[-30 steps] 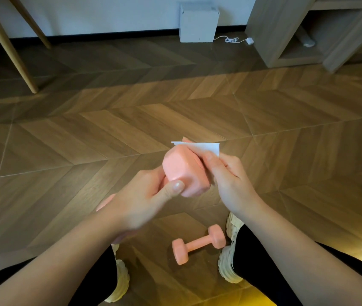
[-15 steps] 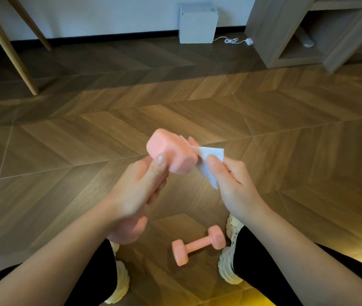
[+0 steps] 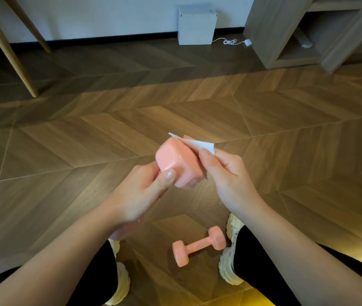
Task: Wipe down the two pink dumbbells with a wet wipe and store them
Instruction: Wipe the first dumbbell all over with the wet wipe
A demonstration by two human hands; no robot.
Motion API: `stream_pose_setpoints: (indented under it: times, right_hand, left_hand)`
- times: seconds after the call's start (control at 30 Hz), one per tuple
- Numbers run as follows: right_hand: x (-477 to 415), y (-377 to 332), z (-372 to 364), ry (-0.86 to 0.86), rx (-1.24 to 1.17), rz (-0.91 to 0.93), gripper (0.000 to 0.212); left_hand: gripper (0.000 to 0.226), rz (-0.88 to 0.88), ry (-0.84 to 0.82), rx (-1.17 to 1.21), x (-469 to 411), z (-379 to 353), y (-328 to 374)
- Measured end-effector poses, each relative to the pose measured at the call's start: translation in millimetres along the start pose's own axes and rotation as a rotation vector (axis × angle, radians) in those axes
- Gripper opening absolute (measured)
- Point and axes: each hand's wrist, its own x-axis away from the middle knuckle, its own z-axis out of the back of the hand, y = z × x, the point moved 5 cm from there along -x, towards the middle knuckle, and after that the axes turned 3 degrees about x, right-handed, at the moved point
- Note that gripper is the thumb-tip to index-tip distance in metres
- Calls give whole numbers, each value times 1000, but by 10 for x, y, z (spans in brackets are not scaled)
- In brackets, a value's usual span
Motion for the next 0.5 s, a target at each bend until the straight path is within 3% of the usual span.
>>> stream_pose_setpoints:
  times: [0.13, 0.3, 0.5]
  right_hand:
    - [15, -82, -46, -57, 5, 52, 34]
    - [126, -122, -18, -89, 123, 195, 32]
    - [50, -5, 55, -3, 55, 63, 35]
  left_hand:
    - [78, 30, -36, -151, 0, -44, -10]
    - [72, 112, 95, 123, -10, 5, -102]
    - [65, 36, 41, 36, -27, 30, -50]
